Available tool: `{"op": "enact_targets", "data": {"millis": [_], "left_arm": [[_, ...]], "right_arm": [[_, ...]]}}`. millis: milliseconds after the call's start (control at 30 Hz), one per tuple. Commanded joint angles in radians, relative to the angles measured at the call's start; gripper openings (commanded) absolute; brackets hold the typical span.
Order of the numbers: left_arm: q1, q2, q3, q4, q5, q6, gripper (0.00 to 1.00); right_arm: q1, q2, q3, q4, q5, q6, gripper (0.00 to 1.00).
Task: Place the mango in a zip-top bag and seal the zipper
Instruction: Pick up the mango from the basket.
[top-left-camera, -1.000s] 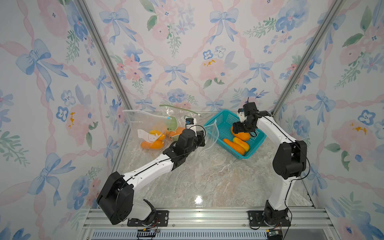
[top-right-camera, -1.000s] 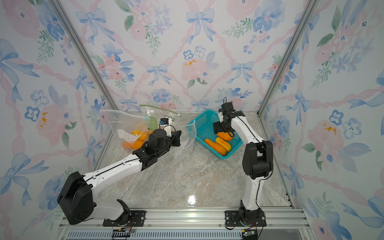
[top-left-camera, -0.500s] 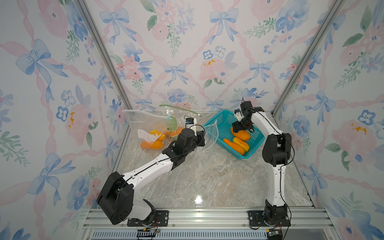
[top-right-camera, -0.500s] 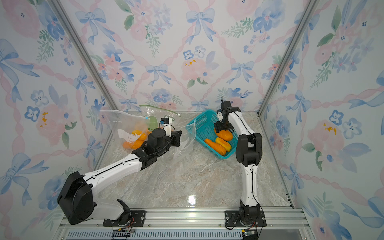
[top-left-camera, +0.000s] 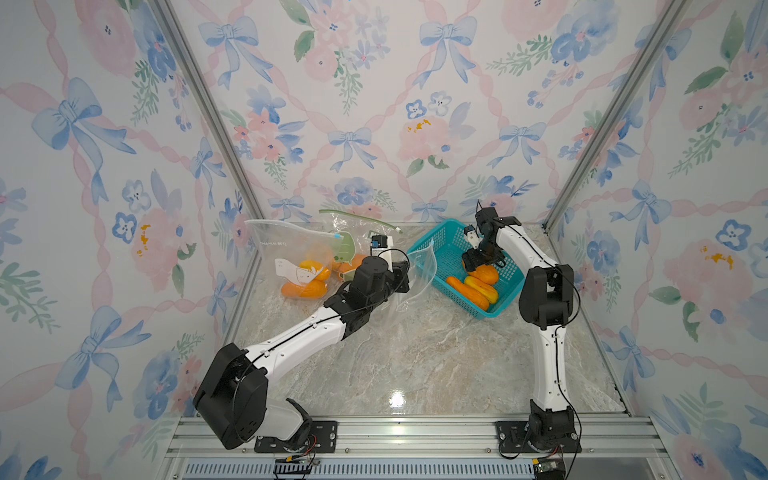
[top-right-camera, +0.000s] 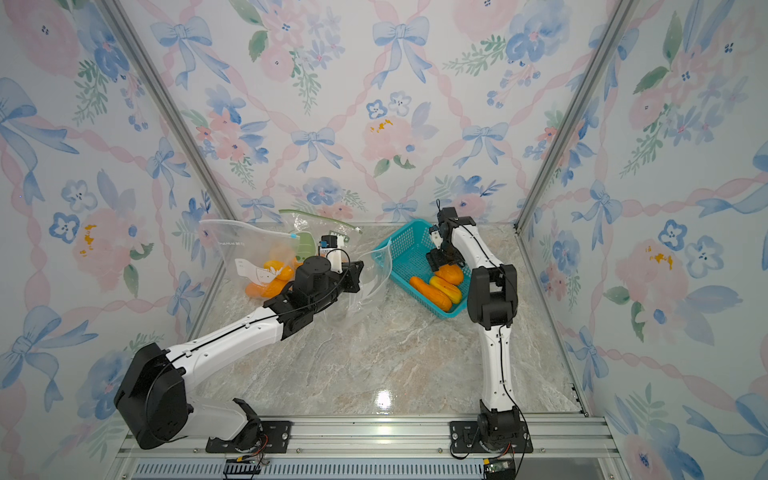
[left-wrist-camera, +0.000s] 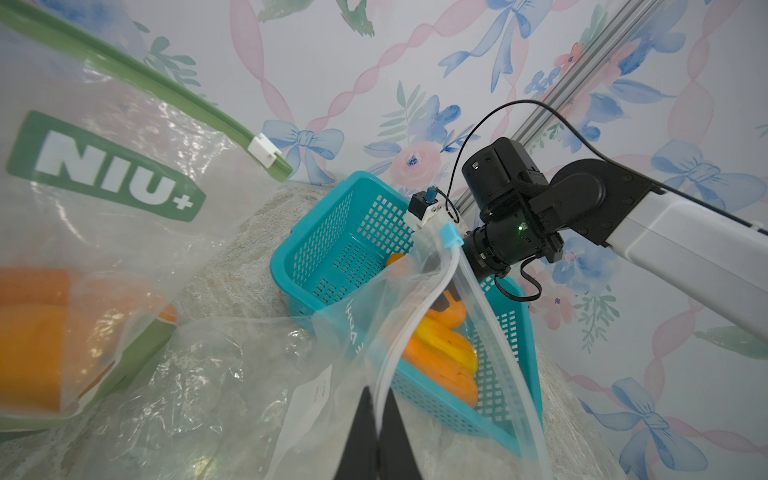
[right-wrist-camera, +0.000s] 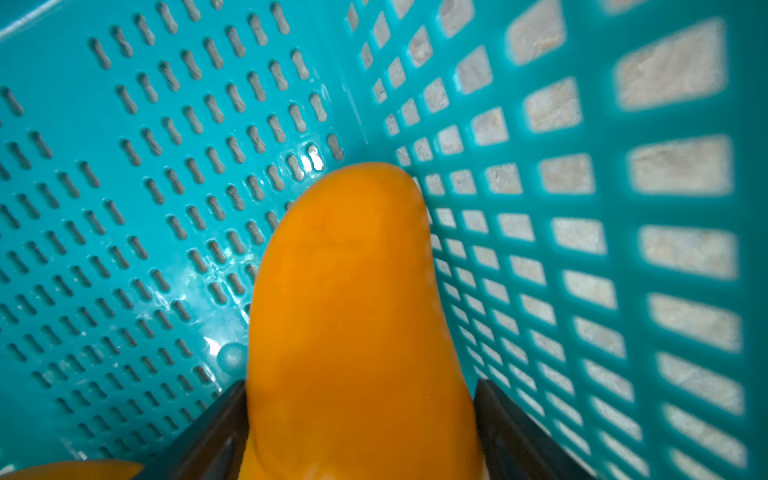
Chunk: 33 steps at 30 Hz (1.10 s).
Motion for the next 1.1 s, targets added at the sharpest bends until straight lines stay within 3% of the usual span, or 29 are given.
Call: {"op": "enact_targets", "data": {"millis": [0, 267, 333, 533, 733, 1067], "left_arm": [[0.009, 0.015, -0.006, 0.015, 0.015, -0.002, 0.00], [0.009, 0.022, -0.007, 0.015, 0.023, -0.006, 0.00], [0.009, 0.028, -0.003, 0.016, 0.027, -0.007, 0.00], [0.009, 0.040, 0.003, 0.016, 0.038, -0.003, 0.00], [0.008, 0.051, 0.018, 0.015, 0.061, -0.001, 0.00], [0.009, 0.062, 0.041, 0.015, 0.085, -0.014, 0.00]], "right_arm": [[0.012, 0.063, 0.020, -0.051, 0.024, -0.016, 0.87], [0.016, 0.108, 0.091, -0.069, 0.024, -0.046, 0.85], [0.018, 0.120, 0.114, -0.081, 0.025, -0.058, 0.77], [0.040, 0.090, 0.141, -0.087, 0.052, -0.083, 0.41], [0.075, -0.032, 0.115, -0.034, 0.110, -0.050, 0.41], [0.177, -0.408, -0.158, 0.245, 0.164, 0.145, 0.36]]}}
